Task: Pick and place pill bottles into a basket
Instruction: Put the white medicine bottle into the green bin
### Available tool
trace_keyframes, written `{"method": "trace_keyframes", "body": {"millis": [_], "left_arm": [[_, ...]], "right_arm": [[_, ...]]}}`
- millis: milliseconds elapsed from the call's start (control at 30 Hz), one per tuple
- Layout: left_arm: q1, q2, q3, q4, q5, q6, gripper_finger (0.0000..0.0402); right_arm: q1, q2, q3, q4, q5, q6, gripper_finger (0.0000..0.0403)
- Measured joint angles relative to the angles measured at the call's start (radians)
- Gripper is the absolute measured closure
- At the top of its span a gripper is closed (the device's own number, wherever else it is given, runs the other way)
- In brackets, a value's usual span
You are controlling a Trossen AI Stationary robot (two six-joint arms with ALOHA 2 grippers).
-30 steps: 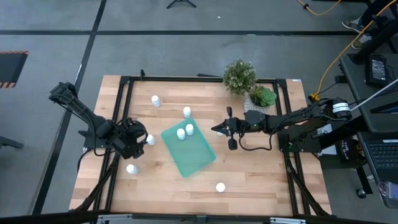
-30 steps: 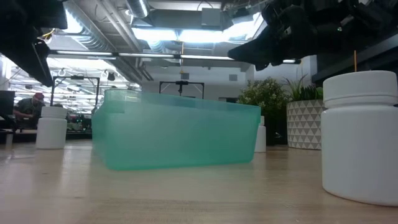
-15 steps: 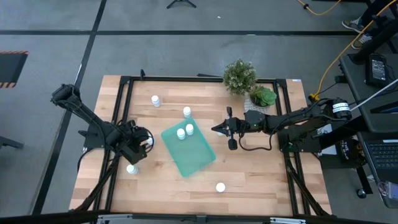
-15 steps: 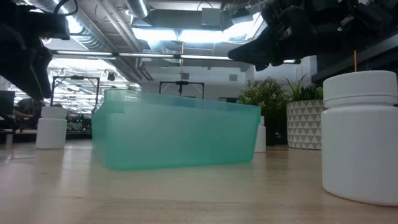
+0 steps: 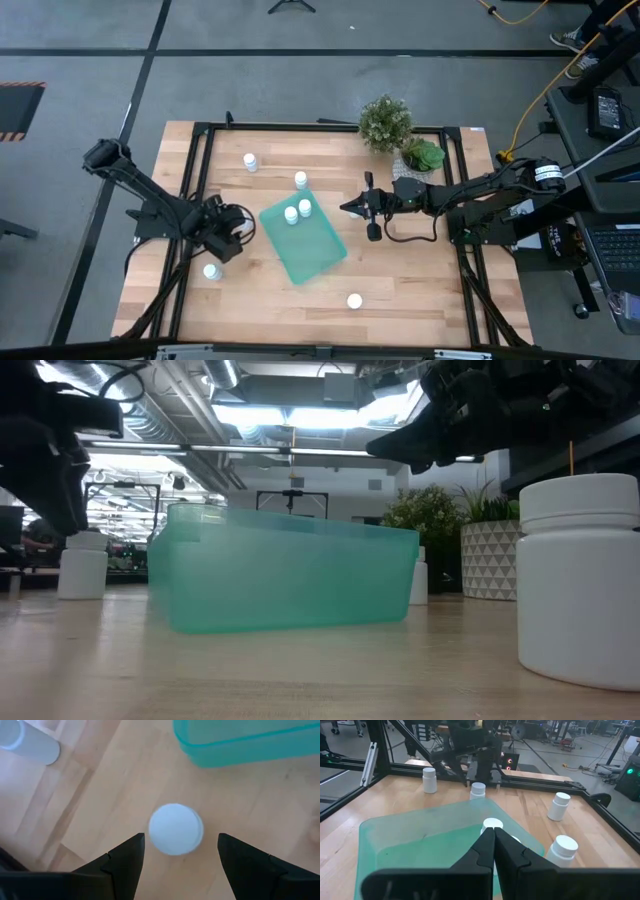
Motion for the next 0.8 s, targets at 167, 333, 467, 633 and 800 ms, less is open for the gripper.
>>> {"method": "trace_keyframes", "body": {"millis": [167,333,467,633,800], "left_arm": [[0.057,0.000,0.000,0.000,0.049,0.028,0.0158],[0.091,0.000,0.000,0.007,0.068,0.069,0.0158],[0.111,0.000,0.000,0.042,0.069,0.108,0.0158],[0.139,0.000,0.000,0.055,0.097,0.134,0.0158],[0.162,0.000,0.000,0.055,0.100,0.145,0.0161]], "right_arm": [[0.000,0.000,0.000,0.000,0.000,0.000,0.0391],[0.000,0.000,0.000,0.000,0.000,-0.001,0.0391],[0.000,0.000,0.000,0.000,0.000,0.000,0.0391],[0.000,0.000,0.000,0.000,0.000,0.000,0.0391],[0.000,0.000,0.000,0.000,0.000,0.000,0.0391]]}}
